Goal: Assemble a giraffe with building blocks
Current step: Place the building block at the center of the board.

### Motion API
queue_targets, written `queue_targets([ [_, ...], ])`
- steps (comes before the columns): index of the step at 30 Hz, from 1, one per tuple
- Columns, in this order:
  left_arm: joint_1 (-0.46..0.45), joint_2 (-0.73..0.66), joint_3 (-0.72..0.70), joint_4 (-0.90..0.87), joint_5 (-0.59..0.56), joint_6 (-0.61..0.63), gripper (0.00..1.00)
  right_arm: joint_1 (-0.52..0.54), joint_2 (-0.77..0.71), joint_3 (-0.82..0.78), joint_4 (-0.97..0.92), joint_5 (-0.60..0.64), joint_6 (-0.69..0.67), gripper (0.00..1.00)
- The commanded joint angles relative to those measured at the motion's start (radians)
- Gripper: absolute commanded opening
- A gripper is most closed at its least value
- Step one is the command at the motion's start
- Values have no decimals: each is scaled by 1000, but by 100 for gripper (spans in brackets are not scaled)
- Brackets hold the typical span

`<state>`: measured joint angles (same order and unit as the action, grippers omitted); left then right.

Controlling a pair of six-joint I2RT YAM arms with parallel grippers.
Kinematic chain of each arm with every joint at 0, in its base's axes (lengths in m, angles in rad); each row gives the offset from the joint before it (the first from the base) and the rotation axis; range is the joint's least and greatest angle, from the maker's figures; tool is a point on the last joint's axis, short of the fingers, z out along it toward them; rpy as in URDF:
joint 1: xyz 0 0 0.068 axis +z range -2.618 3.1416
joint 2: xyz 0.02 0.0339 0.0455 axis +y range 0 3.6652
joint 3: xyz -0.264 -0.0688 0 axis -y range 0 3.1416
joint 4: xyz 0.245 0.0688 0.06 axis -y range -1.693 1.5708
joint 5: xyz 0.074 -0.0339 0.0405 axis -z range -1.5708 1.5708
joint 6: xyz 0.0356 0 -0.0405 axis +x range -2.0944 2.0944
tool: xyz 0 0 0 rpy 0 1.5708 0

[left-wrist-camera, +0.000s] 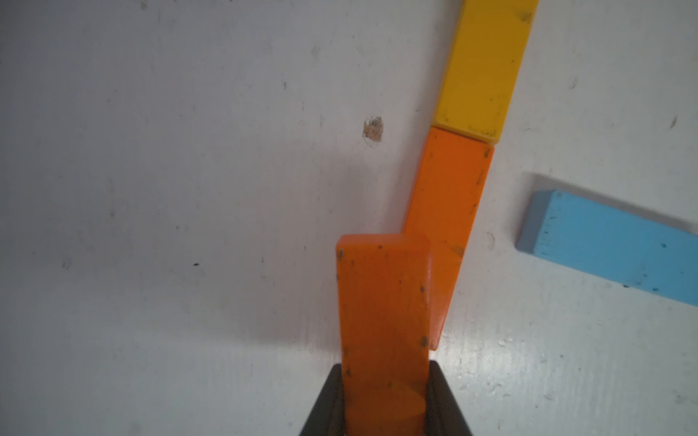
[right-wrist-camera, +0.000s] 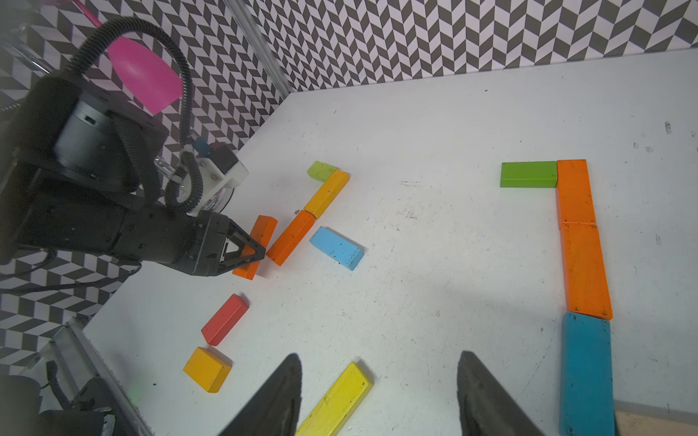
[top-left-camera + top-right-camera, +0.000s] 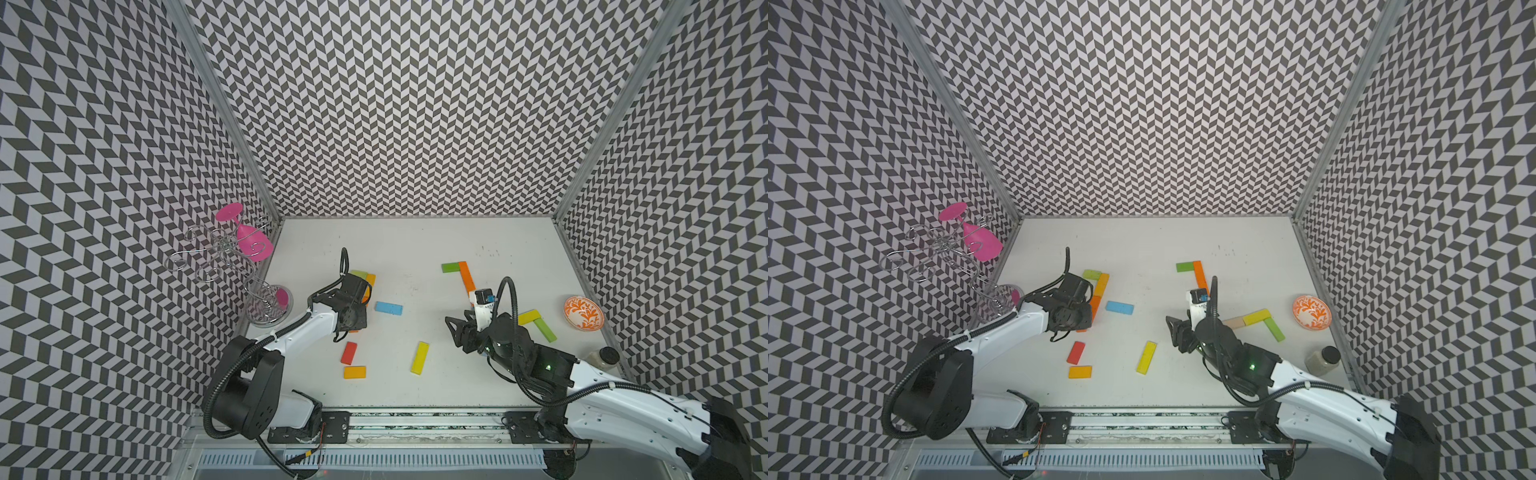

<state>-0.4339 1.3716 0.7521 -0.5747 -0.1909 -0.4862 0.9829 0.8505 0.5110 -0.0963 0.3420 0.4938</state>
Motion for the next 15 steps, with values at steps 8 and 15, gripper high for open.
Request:
queue_targets([
  [8,-108,-73,-64,47,-148,-151,14,-6,-96,-23,15,14,-49,65],
  [15,-111,-66,-122,58,-183,-201,14,-7,-140,-40,8,11,-58,65],
])
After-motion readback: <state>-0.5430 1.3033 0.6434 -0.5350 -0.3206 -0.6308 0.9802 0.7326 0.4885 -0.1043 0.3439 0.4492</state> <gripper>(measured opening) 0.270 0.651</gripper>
